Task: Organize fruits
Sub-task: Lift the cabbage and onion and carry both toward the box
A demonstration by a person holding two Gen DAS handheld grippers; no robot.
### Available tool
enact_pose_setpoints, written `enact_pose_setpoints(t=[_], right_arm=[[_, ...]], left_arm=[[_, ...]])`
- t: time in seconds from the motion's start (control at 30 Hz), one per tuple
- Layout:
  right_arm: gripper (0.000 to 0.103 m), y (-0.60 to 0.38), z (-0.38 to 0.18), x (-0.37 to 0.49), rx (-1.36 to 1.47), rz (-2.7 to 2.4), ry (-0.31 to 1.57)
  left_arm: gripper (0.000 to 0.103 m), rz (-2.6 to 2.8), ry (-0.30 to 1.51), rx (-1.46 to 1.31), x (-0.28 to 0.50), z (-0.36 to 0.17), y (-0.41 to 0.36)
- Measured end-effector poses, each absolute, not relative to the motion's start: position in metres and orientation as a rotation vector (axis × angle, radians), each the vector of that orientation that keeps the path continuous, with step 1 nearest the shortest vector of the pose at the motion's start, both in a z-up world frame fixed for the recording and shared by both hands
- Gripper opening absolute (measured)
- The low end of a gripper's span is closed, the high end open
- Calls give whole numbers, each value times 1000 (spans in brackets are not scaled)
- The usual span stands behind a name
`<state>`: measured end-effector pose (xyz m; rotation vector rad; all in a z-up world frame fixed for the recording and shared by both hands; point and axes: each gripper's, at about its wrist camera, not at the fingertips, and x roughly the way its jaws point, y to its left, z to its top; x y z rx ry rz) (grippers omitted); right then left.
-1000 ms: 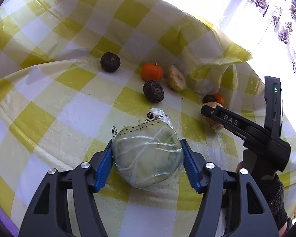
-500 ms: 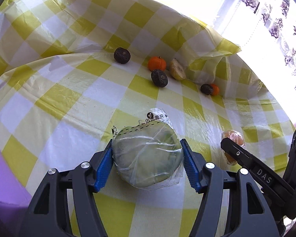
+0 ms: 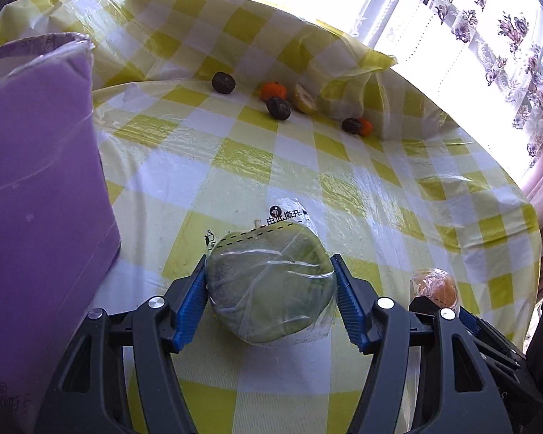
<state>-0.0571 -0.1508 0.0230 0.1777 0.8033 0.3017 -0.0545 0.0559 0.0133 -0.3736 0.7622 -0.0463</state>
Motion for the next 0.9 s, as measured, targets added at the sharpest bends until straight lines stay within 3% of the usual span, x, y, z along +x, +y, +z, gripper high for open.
enact_pose_setpoints(t=[0.6, 0.9], right_arm=[[64, -133, 37, -123, 45, 325, 684], [64, -131, 56, -160, 32, 307, 442]], left_arm=[[62, -35, 630, -303, -114, 29, 46], [62, 89, 494, -218, -153, 52, 50]])
